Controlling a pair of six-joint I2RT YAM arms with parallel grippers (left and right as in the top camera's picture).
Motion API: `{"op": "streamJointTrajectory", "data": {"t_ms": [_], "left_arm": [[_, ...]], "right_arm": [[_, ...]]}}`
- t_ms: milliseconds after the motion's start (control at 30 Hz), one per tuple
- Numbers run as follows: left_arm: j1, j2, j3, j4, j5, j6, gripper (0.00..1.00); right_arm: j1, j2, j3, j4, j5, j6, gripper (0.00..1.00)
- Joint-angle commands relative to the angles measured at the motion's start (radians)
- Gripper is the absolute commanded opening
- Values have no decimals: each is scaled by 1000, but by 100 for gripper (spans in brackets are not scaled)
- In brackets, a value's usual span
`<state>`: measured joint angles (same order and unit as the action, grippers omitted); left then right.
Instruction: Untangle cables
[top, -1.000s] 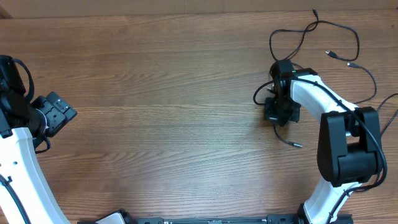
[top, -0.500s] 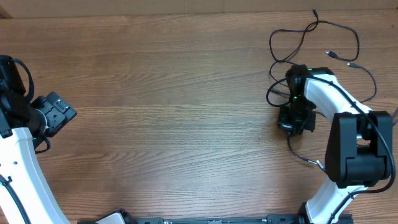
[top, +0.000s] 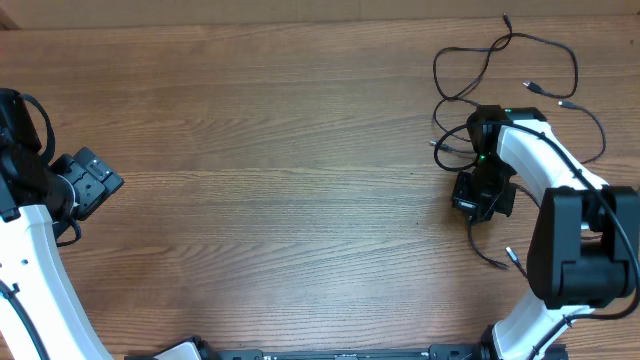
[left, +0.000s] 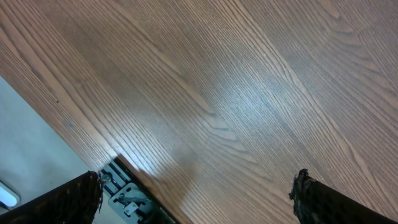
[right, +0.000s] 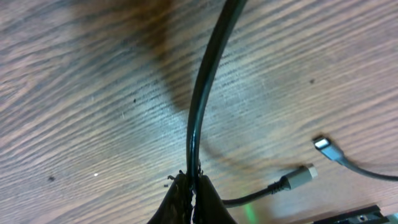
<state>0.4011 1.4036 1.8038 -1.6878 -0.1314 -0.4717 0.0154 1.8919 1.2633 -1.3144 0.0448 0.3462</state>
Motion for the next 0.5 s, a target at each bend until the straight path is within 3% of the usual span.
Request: {"op": "streamJointTrajectory", "data": {"t_ms": [0,367,433,467], "left_arm": [[4,2,-4,-2,1,-15,99],[4,2,-4,-2,1,-15,100],[4,2,-4,-2,1,-15,100],[4,2,-4,-2,1,-15,100]], "right_arm": [[2,-62,0,-22,3,25,4],[2,-151,0,-85,-10,24,5],[2,-151,0,-85,-13,24,27],[2,-151,0,-85,-13,24,44]]}}
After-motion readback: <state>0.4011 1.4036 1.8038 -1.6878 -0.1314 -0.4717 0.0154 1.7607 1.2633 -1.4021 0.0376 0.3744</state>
